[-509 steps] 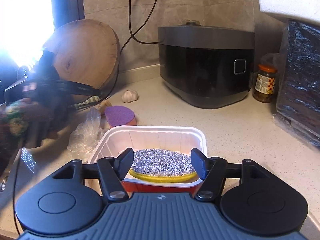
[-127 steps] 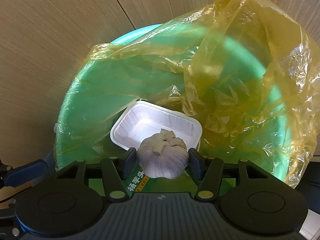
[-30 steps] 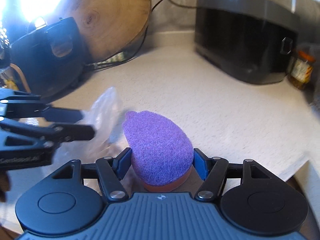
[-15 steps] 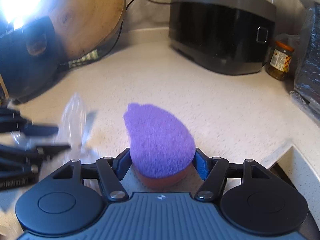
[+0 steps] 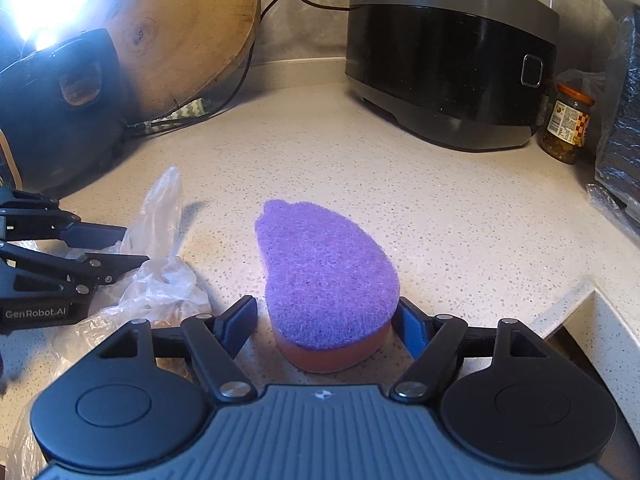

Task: Collect trash
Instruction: 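Grasp the purple-and-orange sponge with the right tool while the left tool grasps the plastic bag, then lift and carry the plastic bag and sponge over the green bin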

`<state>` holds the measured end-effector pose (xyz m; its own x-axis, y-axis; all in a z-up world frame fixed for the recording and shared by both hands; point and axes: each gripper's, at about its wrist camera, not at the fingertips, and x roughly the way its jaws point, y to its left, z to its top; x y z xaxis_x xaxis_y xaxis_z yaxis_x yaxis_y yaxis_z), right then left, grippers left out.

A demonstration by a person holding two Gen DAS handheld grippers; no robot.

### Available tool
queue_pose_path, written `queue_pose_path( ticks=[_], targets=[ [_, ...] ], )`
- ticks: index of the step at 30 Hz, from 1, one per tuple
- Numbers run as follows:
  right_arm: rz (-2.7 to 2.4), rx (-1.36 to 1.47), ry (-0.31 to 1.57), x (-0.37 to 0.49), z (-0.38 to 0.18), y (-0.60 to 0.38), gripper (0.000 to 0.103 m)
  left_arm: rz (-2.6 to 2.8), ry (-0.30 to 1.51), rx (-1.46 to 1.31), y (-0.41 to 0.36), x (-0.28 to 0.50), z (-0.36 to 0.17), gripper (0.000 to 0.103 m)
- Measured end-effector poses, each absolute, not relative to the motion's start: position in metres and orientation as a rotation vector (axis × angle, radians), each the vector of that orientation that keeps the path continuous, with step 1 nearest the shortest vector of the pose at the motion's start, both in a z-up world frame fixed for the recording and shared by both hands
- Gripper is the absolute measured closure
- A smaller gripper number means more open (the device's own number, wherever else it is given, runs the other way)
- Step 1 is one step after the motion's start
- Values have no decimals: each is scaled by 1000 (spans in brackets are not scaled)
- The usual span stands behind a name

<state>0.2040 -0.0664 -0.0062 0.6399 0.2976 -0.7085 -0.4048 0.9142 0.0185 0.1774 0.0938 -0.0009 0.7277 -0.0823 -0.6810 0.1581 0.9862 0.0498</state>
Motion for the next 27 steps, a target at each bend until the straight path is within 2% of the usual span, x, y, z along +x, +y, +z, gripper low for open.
queue_pose_path(
  ticks=[7,10,14,17,18,27],
  targets=[
    [382,-147,710,196,5,-78,28,-150,731,124,90,170,-2,66],
    [381,-146,676,196,10,-81,28,-182,720,151,85,168,-3,79],
    [385,-160,659,206,8,-76,26,-205,676,205,78,160,-5,88],
    [386,-151,692,216,1,-72,29,-214,658,200,78,153,-1,90],
    [395,-137,708,217,1,-72,37,-213,653,202,78,151,1,90],
    [442,-142,579,168,41,-70,37,-177,557,251,74,118,30,91]
  ],
)
